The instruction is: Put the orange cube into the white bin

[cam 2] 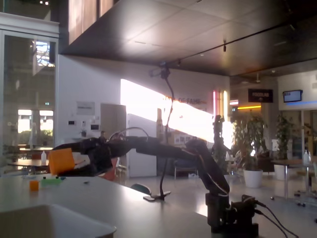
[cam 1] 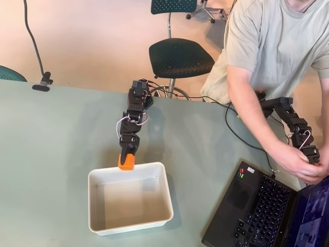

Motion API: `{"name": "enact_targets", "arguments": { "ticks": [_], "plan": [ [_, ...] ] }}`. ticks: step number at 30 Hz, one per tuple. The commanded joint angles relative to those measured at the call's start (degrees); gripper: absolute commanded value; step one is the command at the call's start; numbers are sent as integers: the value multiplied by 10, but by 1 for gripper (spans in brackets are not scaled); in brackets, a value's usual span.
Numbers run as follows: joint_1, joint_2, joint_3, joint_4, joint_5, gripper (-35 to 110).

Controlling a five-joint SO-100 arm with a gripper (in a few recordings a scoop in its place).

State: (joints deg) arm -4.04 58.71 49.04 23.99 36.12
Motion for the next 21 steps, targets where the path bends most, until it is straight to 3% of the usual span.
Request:
{"name": "enact_targets", "arguments": {
  "ticks": [1,7,16,21],
  "plan": [
    [-3,11,-23,-3,18,26],
    [1,13,-23,-2,16,29],
    [-3,11,-15,-1,17,63],
    [-3,12,-14,0,18,70]
  ]
}}
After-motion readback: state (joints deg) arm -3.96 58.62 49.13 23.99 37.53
